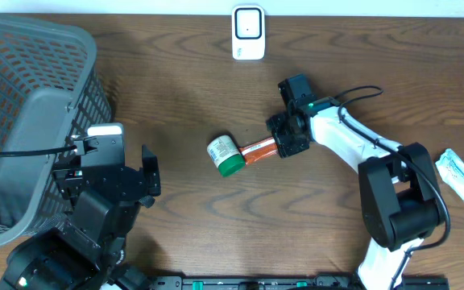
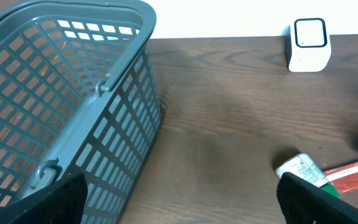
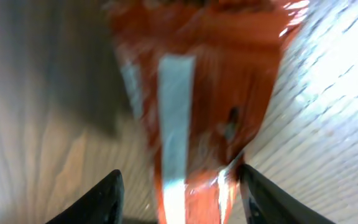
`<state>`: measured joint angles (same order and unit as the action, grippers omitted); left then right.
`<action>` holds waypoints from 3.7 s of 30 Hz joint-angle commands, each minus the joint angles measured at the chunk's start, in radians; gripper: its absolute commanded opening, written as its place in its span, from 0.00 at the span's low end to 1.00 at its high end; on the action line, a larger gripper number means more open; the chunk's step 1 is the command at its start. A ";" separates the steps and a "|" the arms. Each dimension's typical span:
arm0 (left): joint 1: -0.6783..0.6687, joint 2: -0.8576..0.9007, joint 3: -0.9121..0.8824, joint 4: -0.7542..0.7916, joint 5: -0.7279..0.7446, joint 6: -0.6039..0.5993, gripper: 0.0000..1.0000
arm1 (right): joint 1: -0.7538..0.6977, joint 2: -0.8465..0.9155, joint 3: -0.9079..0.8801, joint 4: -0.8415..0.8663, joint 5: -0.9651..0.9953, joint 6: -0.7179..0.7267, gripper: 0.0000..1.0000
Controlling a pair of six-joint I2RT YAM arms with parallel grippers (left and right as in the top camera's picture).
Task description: Scan the item barcode
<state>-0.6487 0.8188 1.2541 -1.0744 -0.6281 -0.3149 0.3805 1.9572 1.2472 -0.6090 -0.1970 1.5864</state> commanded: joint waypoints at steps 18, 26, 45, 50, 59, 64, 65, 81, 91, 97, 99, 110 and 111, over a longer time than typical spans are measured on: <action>0.003 -0.003 0.006 -0.002 -0.012 -0.004 0.98 | -0.029 0.011 -0.004 0.269 0.079 -0.486 0.01; 0.003 -0.003 0.006 -0.002 -0.012 -0.005 0.98 | -0.035 -0.132 -0.004 0.327 0.045 -0.790 0.01; 0.003 -0.003 0.006 -0.002 -0.012 -0.004 0.98 | -0.024 -0.195 -0.013 -0.143 -0.124 -0.925 0.20; 0.003 -0.003 0.006 -0.002 -0.012 -0.004 0.98 | -0.024 -0.195 -0.017 -0.194 -0.007 -0.925 0.45; 0.003 -0.003 0.006 -0.002 -0.012 -0.005 0.98 | -0.033 -0.192 -0.032 -0.177 0.038 -0.982 0.67; 0.003 -0.003 0.006 -0.002 -0.012 -0.005 0.98 | -0.046 -0.188 -0.065 -0.132 0.035 -1.036 0.59; 0.003 -0.003 0.006 -0.002 -0.012 -0.004 0.98 | -0.046 -0.188 -0.064 -0.127 0.041 -1.027 0.54; 0.003 -0.003 0.006 -0.002 -0.012 -0.005 0.98 | 0.095 -0.106 0.150 -0.291 0.302 -0.891 0.59; 0.003 -0.003 0.006 -0.002 -0.012 -0.005 0.98 | 0.180 0.166 0.450 -0.489 0.480 -0.786 0.50; 0.003 -0.003 0.006 -0.002 -0.012 -0.004 0.98 | 0.190 0.256 0.500 -0.570 0.491 -0.710 0.49; 0.003 -0.003 0.006 -0.002 -0.012 -0.005 0.98 | 0.190 0.270 0.500 -0.570 0.482 -0.710 0.49; 0.003 -0.003 0.006 -0.002 -0.012 -0.004 0.98 | 0.188 0.357 0.500 -0.566 0.488 -0.708 0.49; 0.003 -0.003 0.006 -0.002 -0.012 -0.005 0.98 | 0.188 0.365 0.500 -0.575 0.488 -0.707 0.47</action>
<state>-0.6487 0.8188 1.2541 -1.0744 -0.6277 -0.3149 0.5728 2.2745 1.7393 -1.1816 0.2768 0.8574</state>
